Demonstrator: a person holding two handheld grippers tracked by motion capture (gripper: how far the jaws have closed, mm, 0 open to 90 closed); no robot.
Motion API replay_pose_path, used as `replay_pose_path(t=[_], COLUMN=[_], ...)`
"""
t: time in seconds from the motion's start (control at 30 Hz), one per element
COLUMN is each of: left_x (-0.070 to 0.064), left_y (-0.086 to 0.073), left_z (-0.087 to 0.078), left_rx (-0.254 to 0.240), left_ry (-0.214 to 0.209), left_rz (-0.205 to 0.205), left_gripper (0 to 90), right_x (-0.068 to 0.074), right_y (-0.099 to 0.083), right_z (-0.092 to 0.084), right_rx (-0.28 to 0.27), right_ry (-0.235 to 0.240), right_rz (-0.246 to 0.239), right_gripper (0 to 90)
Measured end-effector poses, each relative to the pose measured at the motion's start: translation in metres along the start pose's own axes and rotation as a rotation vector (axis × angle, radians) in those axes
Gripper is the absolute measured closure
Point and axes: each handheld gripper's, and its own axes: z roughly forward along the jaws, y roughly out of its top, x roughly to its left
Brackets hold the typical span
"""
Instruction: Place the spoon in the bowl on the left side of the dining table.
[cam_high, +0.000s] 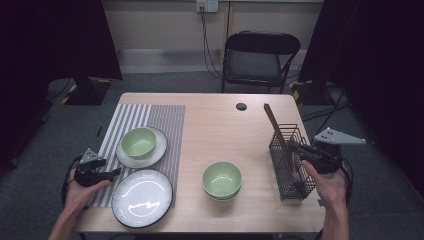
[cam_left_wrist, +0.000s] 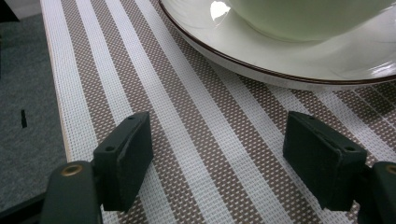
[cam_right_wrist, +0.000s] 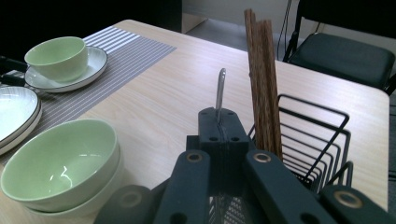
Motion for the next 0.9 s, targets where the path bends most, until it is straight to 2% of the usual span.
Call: replay_pose_path(t=[0.07,0.13,0.2,0.3,0.37,0.4,0.43,0.53,0.67,0.73,0.83,0.9], left_x=[-0.001,-0.002,-0.003,-0.004,-0.005,-0.006,-0.008,-0.012,-0.019,-0.021,-0.025,-0.029], left_y=[0.002,0.004,0.003,0.002,0.0,0.0,0.0,0.002,0.004,0.003,0.002,0.002], left_z=[0.001,0.0,-0.001,-0.005,-0.007,-0.009,-0.012,-0.018,-0.026,-0.03,-0.036,-0.041], left_rx=[0.009,0.03,0.029,0.032,0.011,0.011,0.01,-0.01,-0.007,-0.016,-0.025,-0.035], left_ry=[0.004,0.017,0.007,0.023,0.009,-0.007,-0.004,-0.017,-0.031,-0.04,-0.075,-0.085], left_rz=[-0.015,-0.009,-0.015,-0.004,-0.01,0.003,0.022,0.023,0.047,0.045,0.029,0.036], left_gripper=[23.9,24.3,26.2,29.3,27.9,27.9,27.8,25.0,23.3,22.8,22.1,22.1], right_x=[0.001,0.003,0.005,0.007,0.008,0.009,0.01,0.01,0.013,0.015,0.019,0.022], right_y=[0.005,0.009,0.013,0.017,0.019,0.02,0.021,0.026,0.033,0.036,0.042,0.046], right_z=[-0.001,-0.001,-0.002,-0.003,-0.003,-0.003,-0.003,-0.004,-0.004,-0.004,-0.003,-0.001], right_rx=[-0.01,-0.017,-0.031,-0.041,-0.048,-0.048,-0.047,-0.046,-0.066,-0.079,-0.093,-0.098], right_ry=[-0.001,0.001,0.004,0.006,0.009,0.005,0.006,0.002,0.005,0.006,0.01,0.017], right_rz=[-0.007,-0.012,-0.021,-0.024,-0.032,-0.034,-0.039,-0.039,-0.038,-0.04,-0.045,-0.051], right_gripper=[90.0,90.0,90.0,90.0,90.0,90.0,90.0,90.0,90.0,90.0,90.0,90.0])
